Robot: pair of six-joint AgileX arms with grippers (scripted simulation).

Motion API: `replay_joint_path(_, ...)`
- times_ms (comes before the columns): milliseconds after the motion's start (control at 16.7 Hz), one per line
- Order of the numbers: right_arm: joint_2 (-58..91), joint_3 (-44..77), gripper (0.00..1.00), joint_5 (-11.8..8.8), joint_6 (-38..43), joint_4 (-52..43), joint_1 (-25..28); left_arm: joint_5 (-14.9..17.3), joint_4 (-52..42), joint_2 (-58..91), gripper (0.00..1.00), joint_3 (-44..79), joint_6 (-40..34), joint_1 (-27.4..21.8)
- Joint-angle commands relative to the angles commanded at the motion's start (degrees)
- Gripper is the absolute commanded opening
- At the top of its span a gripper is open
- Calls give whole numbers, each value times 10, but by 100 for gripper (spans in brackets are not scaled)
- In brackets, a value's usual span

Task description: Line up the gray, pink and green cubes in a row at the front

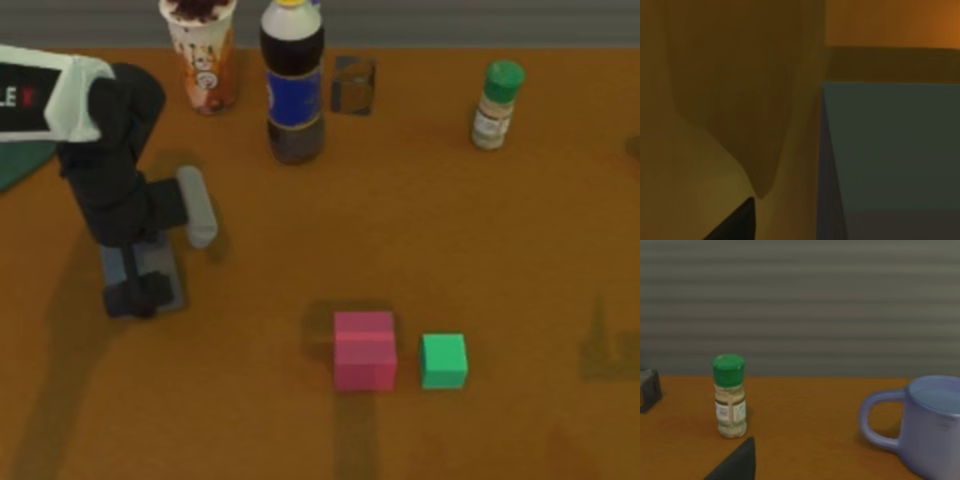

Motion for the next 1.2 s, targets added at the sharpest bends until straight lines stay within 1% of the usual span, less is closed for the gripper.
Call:
replay_joint_path(300,0,0,100,0,0,0,0,0,13,6,100,-9,0,0)
replay_joint_path(1080,0,0,100,0,0,0,0,0,13,6,2,-9,0,0)
replay_joint_path(1140,0,0,100,0,0,0,0,0,13,6,0,-9,0,0)
replay_joint_path(1200,0,0,100,0,0,0,0,0,13,6,0,-9,0,0)
